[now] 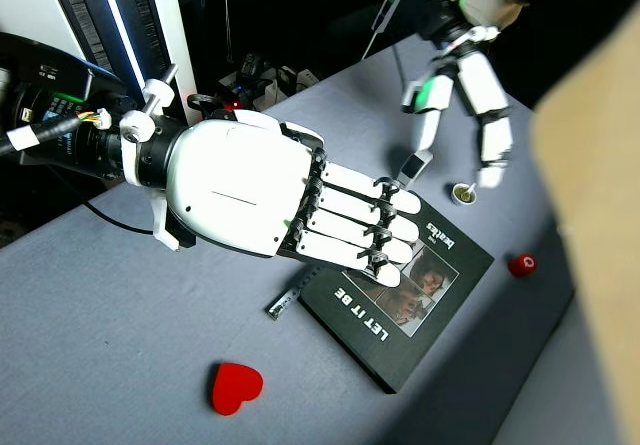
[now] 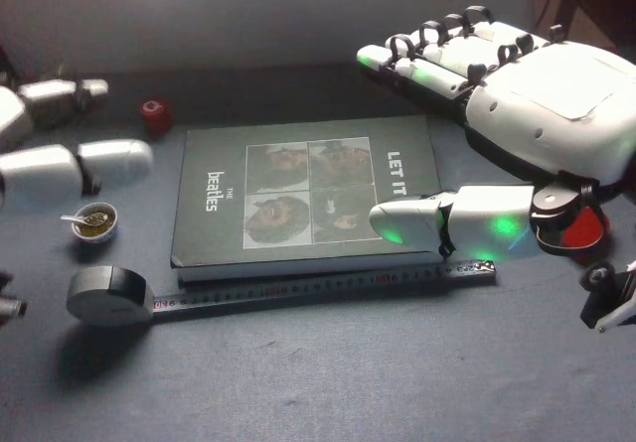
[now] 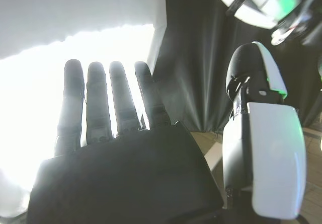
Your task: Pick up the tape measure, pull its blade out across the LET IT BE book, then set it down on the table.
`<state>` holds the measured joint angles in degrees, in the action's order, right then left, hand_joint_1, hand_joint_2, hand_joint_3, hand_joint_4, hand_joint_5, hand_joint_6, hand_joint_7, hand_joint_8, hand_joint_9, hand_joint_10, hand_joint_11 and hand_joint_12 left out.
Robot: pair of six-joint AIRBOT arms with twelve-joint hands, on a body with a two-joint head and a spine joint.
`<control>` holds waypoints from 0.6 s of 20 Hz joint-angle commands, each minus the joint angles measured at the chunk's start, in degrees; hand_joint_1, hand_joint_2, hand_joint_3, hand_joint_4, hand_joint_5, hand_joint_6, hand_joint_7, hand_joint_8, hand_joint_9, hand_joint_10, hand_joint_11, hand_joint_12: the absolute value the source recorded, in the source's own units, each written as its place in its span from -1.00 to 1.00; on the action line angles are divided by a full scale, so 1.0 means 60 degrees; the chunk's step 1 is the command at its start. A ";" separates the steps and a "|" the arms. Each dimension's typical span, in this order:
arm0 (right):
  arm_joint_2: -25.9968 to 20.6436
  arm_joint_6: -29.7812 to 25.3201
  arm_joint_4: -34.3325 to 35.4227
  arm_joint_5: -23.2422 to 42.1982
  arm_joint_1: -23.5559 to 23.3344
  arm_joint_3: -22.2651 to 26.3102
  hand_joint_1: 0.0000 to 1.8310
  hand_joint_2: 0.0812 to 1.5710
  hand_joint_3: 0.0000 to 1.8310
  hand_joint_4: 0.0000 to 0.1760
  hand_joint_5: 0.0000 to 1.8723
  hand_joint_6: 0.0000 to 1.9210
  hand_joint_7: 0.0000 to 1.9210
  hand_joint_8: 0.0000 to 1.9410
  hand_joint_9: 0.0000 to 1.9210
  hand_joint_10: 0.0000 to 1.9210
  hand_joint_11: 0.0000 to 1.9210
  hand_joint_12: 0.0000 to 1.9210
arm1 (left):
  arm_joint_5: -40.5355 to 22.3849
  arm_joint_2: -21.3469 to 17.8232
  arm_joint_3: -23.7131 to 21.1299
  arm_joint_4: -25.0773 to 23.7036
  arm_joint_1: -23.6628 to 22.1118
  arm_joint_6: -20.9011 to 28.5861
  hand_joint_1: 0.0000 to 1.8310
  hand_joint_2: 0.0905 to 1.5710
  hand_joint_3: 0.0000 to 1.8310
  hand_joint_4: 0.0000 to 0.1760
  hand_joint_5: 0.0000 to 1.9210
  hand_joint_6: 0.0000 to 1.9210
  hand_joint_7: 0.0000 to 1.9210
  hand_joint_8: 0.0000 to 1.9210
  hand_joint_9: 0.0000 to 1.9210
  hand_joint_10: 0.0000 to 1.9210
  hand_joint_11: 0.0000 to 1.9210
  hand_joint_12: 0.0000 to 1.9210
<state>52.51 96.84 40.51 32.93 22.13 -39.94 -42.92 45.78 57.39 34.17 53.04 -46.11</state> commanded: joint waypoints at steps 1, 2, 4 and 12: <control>-0.0023 -0.0074 -0.0392 0.0897 -0.0041 0.0022 -0.77 0.32 -1.00 -0.67 -0.87 -0.99 -0.72 -0.99 -0.70 -0.96 -0.98 0.08 | -0.0585 -0.0026 0.0051 0.0071 -0.0340 -0.0279 -0.79 0.20 -1.00 -1.00 -0.70 -1.00 -0.63 -0.99 -0.62 -0.99 -0.76 -0.58; -0.0023 -0.0074 -0.0404 0.0896 -0.0037 0.0022 -0.73 0.34 -1.00 -0.89 -0.73 -0.98 -0.50 -0.96 -0.49 -0.91 -0.85 0.25 | -0.0329 0.0029 0.0037 0.0354 -0.0879 -0.0712 -0.81 0.20 -1.00 -1.00 -0.64 -0.99 -0.55 -0.99 -0.56 -0.99 -0.74 -0.57; -0.0024 -0.0074 -0.0410 0.0895 -0.0032 0.0022 -0.53 0.42 -1.00 -1.00 -0.17 -0.82 -0.06 -0.69 -0.28 0.13 -0.42 0.73 | 0.0552 0.0138 -0.0071 0.1106 -0.2035 -0.2015 -0.77 0.24 -1.00 -1.00 -0.30 -0.97 -0.20 -0.97 -0.18 -0.94 -0.44 -0.53; -0.0025 -0.0076 -0.0436 0.0893 -0.0010 -0.0025 -0.10 0.57 -1.00 0.61 0.38 1.00 0.64 1.00 0.84 1.00 1.00 1.00 | 0.0614 0.0927 -0.1633 0.4536 -0.4592 -0.7010 -0.32 0.36 -1.00 0.97 -0.18 1.00 -0.16 1.00 -0.04 1.00 -0.01 1.00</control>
<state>52.51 96.64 40.23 33.26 22.52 -40.18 -34.06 51.42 46.98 64.34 26.20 -89.03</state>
